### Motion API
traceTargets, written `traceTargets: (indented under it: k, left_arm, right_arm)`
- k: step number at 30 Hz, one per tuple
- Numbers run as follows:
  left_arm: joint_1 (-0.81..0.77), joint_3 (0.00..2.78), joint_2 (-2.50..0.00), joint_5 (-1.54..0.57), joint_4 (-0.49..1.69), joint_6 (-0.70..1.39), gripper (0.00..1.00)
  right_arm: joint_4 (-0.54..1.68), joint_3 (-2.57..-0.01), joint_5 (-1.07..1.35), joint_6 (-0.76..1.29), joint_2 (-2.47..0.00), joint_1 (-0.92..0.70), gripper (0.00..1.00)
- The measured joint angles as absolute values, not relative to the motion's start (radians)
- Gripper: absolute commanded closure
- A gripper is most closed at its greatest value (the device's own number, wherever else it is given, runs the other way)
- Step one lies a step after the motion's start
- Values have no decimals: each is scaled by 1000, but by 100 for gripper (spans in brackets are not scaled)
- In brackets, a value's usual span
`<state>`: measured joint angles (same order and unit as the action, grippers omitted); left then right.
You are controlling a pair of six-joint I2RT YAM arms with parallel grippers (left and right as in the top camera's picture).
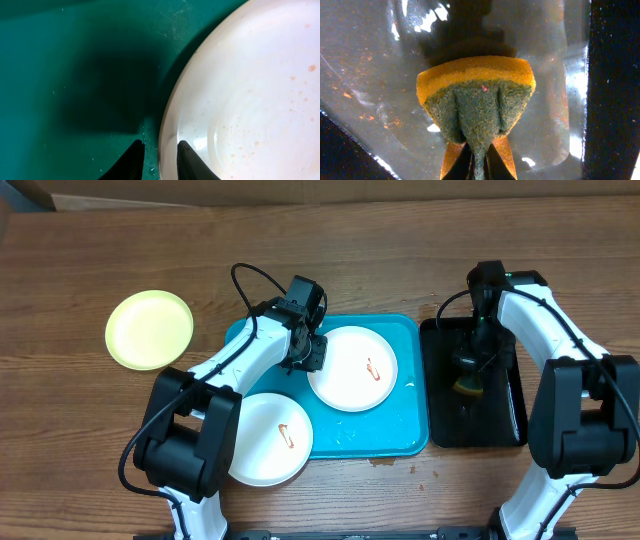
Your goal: Clean dirty plates on tray and stack at the side
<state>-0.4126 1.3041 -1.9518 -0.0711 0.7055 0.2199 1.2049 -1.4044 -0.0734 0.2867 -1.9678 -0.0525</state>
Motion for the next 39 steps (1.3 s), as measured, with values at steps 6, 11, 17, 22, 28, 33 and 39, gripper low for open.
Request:
traceTargets:
  k: [6,11,17,22,28,33,39]
  left_arm:
    - [-413,1304,-1952,-71,706,216,82]
    - [-413,1304,-1952,-71,705,216,83]
    - [-413,1304,-1954,-71,705,217,96]
    - [-413,1304,-1955,-75,701,217,96]
    - [-413,1304,-1955,-75,701,217,96]
    - [-413,1304,-1955,-75,701,217,96]
    - [-413,1304,-1955,-75,701,217,96]
  right_arm:
    - [1205,-1404,-74,287,-1968,-52,96]
    - [1206,-1404,-74,286,-1968,-52,96]
    - [1212,-1404,-74,279,-1968,-52,96]
    - [1259,-1431,-74,269,-1968,-52,96]
    - [1325,-1510,-76,265,-1964,-52,96]
    - [1340,-1514,-138,285,-1961,-53,96]
    - [1345,-1514,-177,305,-1960,-54,96]
